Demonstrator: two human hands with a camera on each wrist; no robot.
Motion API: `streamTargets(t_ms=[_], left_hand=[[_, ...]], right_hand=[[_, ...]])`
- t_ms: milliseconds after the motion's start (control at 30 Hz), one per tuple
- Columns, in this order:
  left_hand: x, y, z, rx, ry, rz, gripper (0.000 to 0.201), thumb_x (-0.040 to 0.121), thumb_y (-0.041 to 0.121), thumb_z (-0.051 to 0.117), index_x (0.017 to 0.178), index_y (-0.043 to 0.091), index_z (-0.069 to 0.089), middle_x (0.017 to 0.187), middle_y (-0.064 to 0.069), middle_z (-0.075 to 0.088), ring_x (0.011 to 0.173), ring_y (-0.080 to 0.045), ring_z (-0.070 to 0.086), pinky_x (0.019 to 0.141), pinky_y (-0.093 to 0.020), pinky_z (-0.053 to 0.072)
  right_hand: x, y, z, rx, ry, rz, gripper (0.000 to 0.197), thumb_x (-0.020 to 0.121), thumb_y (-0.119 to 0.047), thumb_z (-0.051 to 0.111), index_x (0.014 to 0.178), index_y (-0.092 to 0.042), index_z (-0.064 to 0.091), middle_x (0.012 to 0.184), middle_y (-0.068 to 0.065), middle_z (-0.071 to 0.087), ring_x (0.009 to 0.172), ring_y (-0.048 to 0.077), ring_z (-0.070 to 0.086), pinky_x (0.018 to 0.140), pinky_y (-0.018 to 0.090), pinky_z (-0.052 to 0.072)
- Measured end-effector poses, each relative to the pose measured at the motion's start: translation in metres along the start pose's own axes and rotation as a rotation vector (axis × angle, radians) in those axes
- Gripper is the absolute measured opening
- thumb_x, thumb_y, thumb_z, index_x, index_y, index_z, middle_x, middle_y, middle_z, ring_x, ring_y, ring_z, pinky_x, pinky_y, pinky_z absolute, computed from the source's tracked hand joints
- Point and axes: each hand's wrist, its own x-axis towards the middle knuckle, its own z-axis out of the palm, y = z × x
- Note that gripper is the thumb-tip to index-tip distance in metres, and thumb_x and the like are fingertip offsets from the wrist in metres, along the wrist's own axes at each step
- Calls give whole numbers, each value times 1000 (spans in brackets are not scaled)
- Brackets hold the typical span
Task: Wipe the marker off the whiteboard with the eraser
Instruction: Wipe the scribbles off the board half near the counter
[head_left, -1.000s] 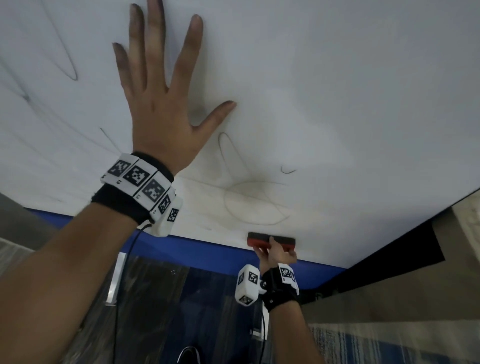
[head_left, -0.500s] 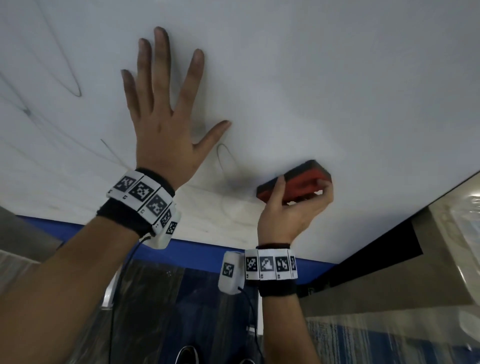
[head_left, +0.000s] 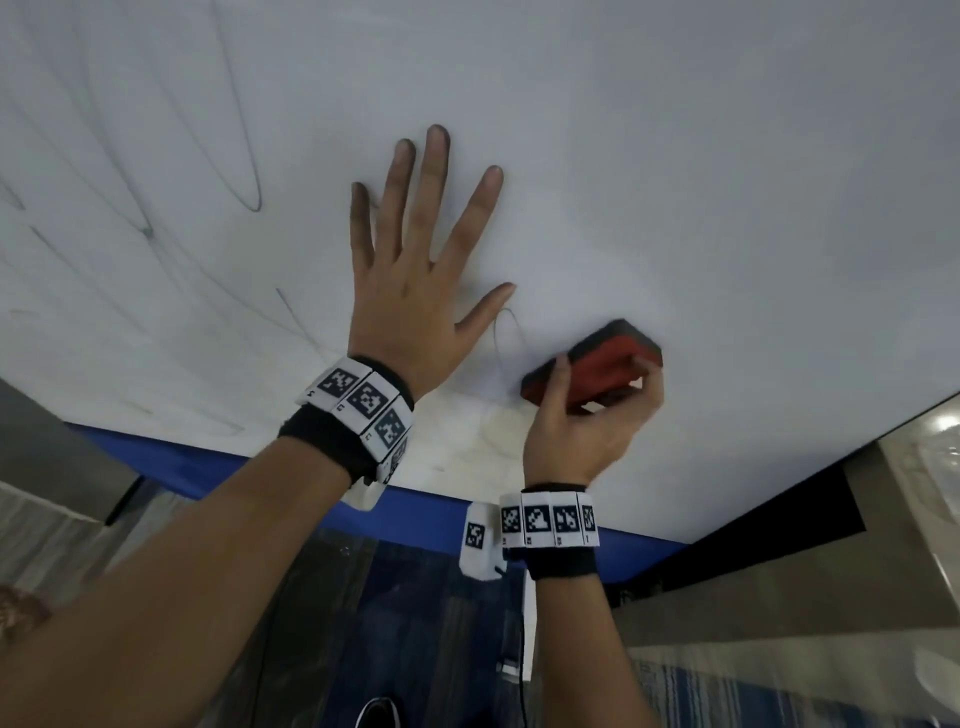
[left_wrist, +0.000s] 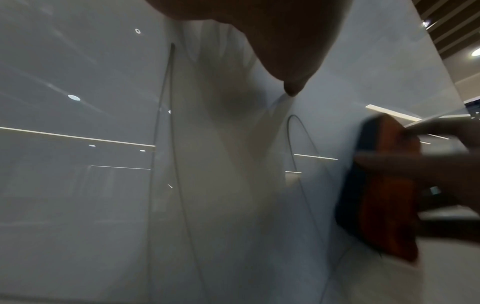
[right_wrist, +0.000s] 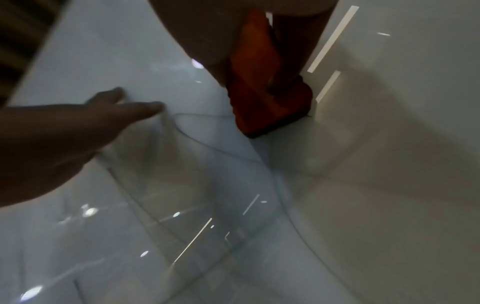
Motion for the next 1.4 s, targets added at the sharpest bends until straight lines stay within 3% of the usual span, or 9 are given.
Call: streamTargets(t_ms=[100,233,400,467,700,833,1000,1167,1400], left_hand=[[-3,-5,-2,-2,-24,29,76,98,61,51,160,23,25,166,-21,17,155,-39,14,122,-63,16],[-6,-18,-11,52,-64,115,76,98,53,57,161,25,24,167,-17,16,155,-36,15,122,-61,20],[0,-40,-37,-19,-60,217,68,97,42,61,157,25,35,166,-14,22,153,-32,24,120,-51,28],[5,-50,-46,-36,-4,188,66,96,44,61,155,24,39,164,-15,27,151,-33,28,120,-48,29],[25,-83,-55,-31,122,-16,71,96,58,57,155,22,40,162,-23,26,152,-41,24,119,-58,25],[25,-88,-49,-4,113,-8,71,97,61,54,156,24,38,163,-23,24,153,-40,22,120,-57,25],[24,-96,-44,24,111,24,71,98,62,52,157,26,36,163,-21,25,153,-39,24,120,-57,25],[24,-95,-42,4,104,24,71,98,62,52,156,24,37,163,-22,26,152,-41,23,121,-59,23],[24,-94,-36,-18,124,6,72,97,63,53,154,21,41,160,-26,29,150,-45,26,121,-61,23]], right_hand=[[7,0,1,-58,-62,-64,64,83,-33,82,133,-25,44,121,1,54,100,26,62,74,36,58],[-17,48,-16,-25,-51,308,70,89,-24,77,144,-26,33,129,8,58,106,25,65,79,21,59],[-51,112,-16,25,-9,749,75,93,-8,71,147,-17,19,130,14,45,106,33,59,90,68,53],[-52,112,-9,69,39,799,71,94,-7,69,144,-16,20,131,14,43,109,36,58,88,72,52],[-27,-52,39,103,-71,126,72,81,-26,84,131,-46,37,119,-5,59,99,23,67,78,36,61],[-15,-96,61,-22,-132,-179,73,81,-33,82,141,-24,42,118,-31,39,104,26,60,78,32,52],[-45,-6,33,-42,-171,126,74,85,-25,81,139,-41,33,131,-5,49,113,26,62,91,47,58],[-76,40,14,-27,-125,434,75,88,-1,74,145,-12,26,129,12,51,108,33,62,95,57,55],[-67,28,47,202,-128,391,74,88,-4,75,140,-17,24,116,-2,52,94,1,61,76,16,56]])
